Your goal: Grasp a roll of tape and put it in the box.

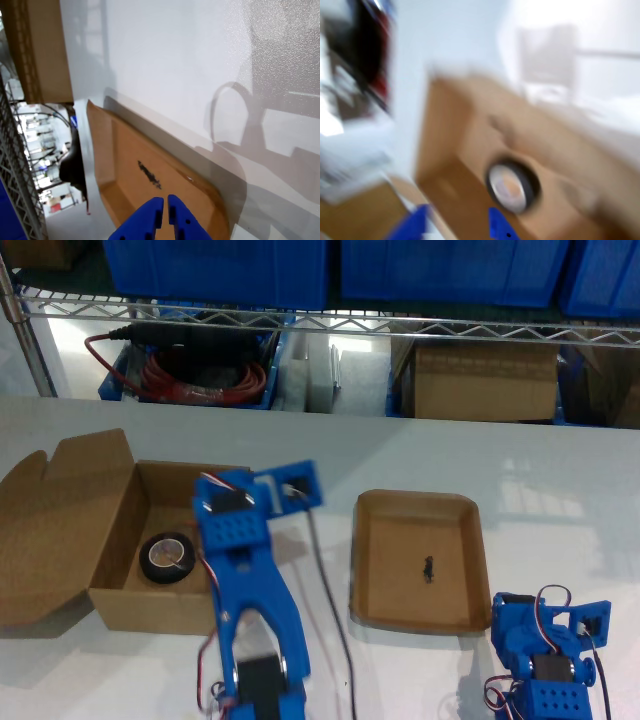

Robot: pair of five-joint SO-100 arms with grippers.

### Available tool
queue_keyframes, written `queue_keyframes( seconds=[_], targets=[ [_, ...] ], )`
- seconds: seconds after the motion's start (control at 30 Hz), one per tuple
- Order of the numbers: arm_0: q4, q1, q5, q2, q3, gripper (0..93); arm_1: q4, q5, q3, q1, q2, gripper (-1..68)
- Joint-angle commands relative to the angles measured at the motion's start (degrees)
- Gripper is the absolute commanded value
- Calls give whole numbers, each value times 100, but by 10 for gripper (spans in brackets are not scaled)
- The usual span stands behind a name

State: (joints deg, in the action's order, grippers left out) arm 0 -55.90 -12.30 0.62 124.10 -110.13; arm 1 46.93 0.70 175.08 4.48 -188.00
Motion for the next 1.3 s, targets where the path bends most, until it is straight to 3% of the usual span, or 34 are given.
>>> queue_keyframes(
  seconds=[0.0, 0.07, 0.23, 0.6, 1.27],
  targets=[
    [1292, 712, -360, 1608, -1978, 8, -26, -18, 79, 18, -35, 3],
    [1793, 932, -589, 2558, -3313, 0, -26, -18, 79, 18, -35, 3],
    [1811, 976, -1020, 4588, -5678, 0, -26, -18, 79, 18, -35, 3],
    [1046, 1107, -1160, 6609, -6706, 0, -26, -18, 79, 18, -35, 3],
    [1002, 1125, -1081, 6645, -6724, 0, -26, -18, 79, 18, -35, 3]
  ],
)
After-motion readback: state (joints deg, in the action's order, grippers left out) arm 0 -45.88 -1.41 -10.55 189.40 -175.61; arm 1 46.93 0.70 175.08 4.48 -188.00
